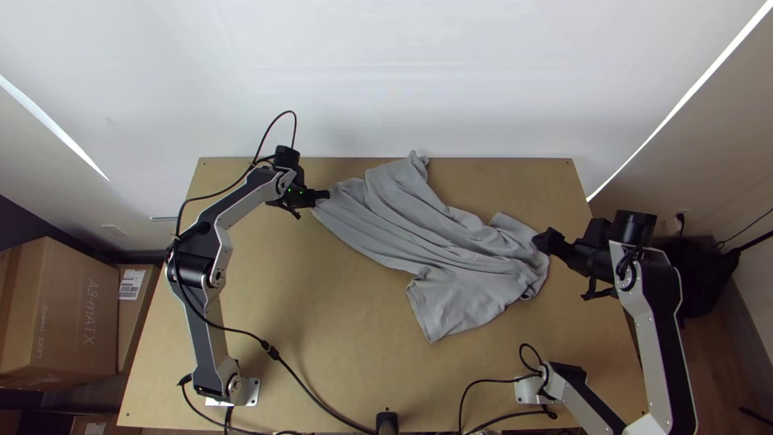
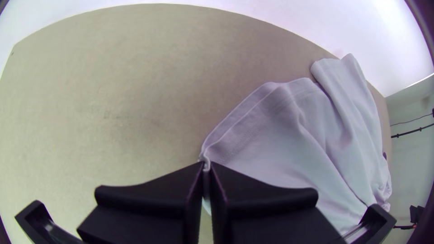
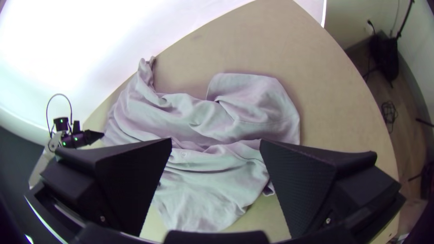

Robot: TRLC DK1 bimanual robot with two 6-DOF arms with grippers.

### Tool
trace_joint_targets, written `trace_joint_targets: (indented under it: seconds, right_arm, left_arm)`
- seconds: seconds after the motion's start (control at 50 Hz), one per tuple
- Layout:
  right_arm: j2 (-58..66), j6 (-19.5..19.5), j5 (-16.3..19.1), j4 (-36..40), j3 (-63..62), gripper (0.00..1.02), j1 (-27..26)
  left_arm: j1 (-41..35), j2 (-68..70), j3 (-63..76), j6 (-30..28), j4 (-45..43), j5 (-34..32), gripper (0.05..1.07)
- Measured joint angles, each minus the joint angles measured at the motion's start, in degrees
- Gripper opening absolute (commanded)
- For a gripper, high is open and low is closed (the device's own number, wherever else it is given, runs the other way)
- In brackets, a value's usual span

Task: Fold the t-shirt

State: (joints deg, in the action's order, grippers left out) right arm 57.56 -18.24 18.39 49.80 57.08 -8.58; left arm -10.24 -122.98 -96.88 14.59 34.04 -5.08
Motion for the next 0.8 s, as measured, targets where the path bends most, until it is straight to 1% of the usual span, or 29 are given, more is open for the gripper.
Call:
trace_joint_targets:
  seconds: [0.04, 0.1, 0.14, 0.22, 0.34, 0.38, 0.46, 0.52, 0.6, 0.64, 0.72, 0.8]
  right_arm:
    - [-0.7, 2.1, 0.0, 0.1, -0.2, 0.9, 0.6]
    - [-2.0, 7.3, -0.2, 0.7, -0.6, 0.89, 2.5]
    - [-3.5, 11.6, -0.2, 0.9, -1.1, 0.89, 3.6]
    - [-7.8, 22.6, -0.6, 1.6, -2.0, 0.89, 6.3]
    - [-14.3, 36.2, -3.3, 1.9, -2.5, 0.89, 12.3]
    - [-16.2, 41.7, -4.1, 2.0, -3.3, 0.89, 14.3]
    - [-19.3, 50.6, -5.6, 4.5, -5.7, 0.89, 16.8]
    - [-20.0, 55.6, -6.1, 7.4, -7.0, 0.89, 18.6]
    - [-20.0, 60.3, -7.1, 10.8, -8.3, 0.89, 22.6]
    - [-20.1, 61.9, -8.3, 11.4, -9.2, 0.89, 25.1]
    - [-20.4, 63.6, -10.9, 12.0, -11.0, 0.89, 30.9]
    - [-20.5, 63.7, -12.5, 11.8, -13.3, 0.89, 37.3]
  left_arm:
    - [0.2, 0.5, 0.4, 0.0, 0.2, 0.0, 0.08]
    - [0.7, 1.5, 1.0, 0.0, 0.7, 0.0, 0.08]
    - [1.1, 2.4, 1.3, 0.0, 1.0, 0.0, 0.08]
    - [1.9, 4.5, 1.7, 0.0, 1.6, 0.0, 0.08]
    - [3.0, 7.9, 1.7, 0.0, 2.5, 0.0, 0.08]
    - [3.3, 9.0, 1.8, 0.0, 2.6, 0.0, 0.08]
    - [3.6, 10.4, 1.9, 0.0, 2.7, 0.0, 0.08]
    - [3.6, 10.9, 1.9, 0.0, 2.8, 0.0, 0.08]
    - [3.6, 10.9, 2.0, 0.0, 3.0, 0.0, 0.08]
    - [3.6, 10.9, 2.2, 0.3, 3.2, 0.0, 0.08]
    - [3.7, 10.9, 2.5, 0.5, 3.2, 0.0, 0.08]
    - [3.8, 10.9, 2.5, 0.9, 3.2, 0.0, 0.08]
